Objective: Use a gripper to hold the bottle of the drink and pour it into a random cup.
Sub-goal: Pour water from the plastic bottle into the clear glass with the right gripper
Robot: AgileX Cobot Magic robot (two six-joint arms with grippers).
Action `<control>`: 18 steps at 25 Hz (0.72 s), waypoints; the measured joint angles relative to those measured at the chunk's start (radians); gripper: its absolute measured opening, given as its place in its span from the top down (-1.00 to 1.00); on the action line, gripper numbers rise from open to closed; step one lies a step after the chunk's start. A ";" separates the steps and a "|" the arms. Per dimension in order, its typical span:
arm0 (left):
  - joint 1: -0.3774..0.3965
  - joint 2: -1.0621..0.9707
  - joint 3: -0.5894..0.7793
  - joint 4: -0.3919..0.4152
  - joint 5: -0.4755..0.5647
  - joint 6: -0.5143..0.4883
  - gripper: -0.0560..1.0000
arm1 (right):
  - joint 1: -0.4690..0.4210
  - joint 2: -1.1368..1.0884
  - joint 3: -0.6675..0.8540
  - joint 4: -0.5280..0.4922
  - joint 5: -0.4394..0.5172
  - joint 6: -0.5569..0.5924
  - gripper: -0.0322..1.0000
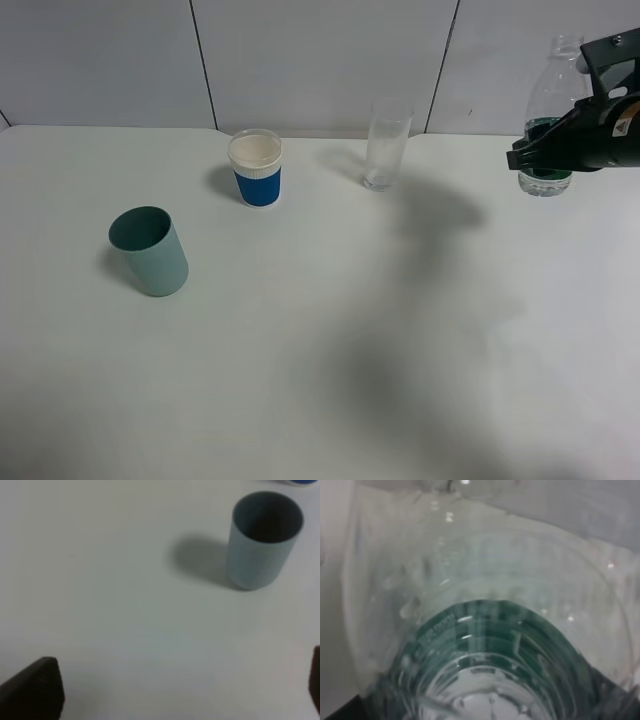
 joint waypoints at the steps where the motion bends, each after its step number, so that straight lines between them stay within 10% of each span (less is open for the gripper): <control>1: 0.000 0.000 0.000 0.000 0.000 0.000 -0.99 | 0.000 0.000 -0.011 -0.006 0.024 0.002 -0.13; 18: 0.000 0.000 0.000 0.000 0.000 0.000 -0.99 | 0.037 0.085 -0.153 -0.375 0.332 0.305 -0.13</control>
